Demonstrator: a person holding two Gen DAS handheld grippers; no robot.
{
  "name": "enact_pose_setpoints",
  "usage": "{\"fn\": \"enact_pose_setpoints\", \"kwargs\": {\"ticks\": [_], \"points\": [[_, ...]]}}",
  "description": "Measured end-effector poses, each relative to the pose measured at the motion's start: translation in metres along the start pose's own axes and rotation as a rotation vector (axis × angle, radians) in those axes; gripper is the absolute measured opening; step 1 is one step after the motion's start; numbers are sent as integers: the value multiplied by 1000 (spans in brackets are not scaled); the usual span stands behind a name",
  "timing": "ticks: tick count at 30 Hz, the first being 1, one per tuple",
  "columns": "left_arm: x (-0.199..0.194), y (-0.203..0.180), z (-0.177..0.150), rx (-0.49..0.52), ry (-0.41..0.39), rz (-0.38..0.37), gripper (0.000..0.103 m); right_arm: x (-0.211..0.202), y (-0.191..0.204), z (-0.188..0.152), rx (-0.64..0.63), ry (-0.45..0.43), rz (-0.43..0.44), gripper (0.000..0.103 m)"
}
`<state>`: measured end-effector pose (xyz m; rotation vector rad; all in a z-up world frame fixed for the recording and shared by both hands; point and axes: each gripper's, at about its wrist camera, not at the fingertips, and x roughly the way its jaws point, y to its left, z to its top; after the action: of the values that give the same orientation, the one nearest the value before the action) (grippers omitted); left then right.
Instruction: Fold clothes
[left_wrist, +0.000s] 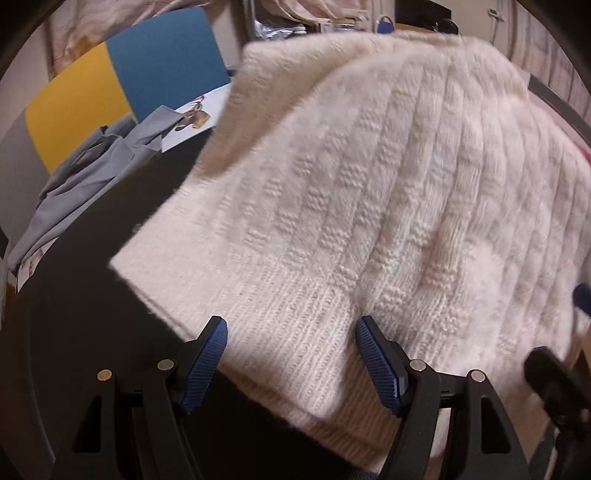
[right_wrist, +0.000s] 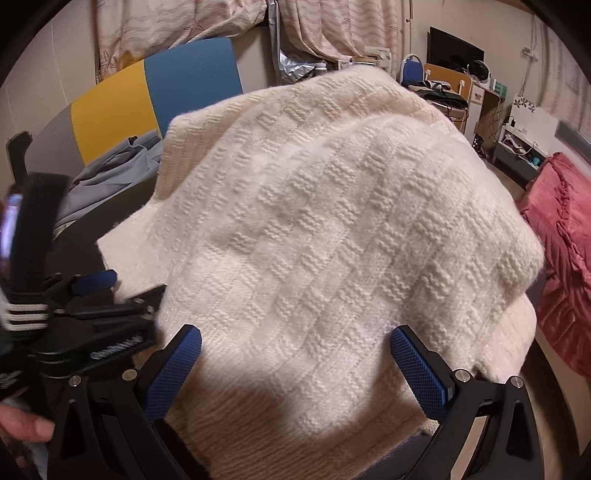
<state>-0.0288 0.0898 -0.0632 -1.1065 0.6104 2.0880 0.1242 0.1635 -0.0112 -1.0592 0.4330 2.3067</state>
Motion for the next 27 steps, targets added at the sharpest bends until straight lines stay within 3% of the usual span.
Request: {"fn": "enact_pose_setpoints", "kwargs": {"ticks": [2, 4, 5, 12, 19, 21, 23, 24, 26, 27], "points": [[0, 3, -5, -33, -6, -28, 78, 0, 0, -1, -5, -2, -2, 103], [4, 12, -12, -102, 21, -26, 99, 1, 0, 0, -8, -1, -6, 103], [4, 13, -15, -118, 27, -28, 103, 1, 0, 0, -7, -1, -6, 103], [-2, 14, -30, -139, 12, -64, 103, -4, 2, 2, -13, -3, -1, 103], [-2, 10, -45, -131, 8, -26, 103, -6, 10, 5, -21, -6, -6, 103], [19, 36, -40, -128, 12, -13, 103, -5, 11, 6, -21, -4, -7, 103], [16, 35, -43, -117, 2, -16, 100, -2, 10, 6, -20, 0, -8, 103], [14, 34, -45, -110, -4, -19, 93, -1, 9, 5, -19, 2, -7, 103], [21, 20, -48, -38, -28, -19, 69, 1, 9, 5, -17, 5, -6, 103], [20, 12, -50, 6, -39, -25, 46, 1, 9, 5, -17, 7, -6, 103]]}}
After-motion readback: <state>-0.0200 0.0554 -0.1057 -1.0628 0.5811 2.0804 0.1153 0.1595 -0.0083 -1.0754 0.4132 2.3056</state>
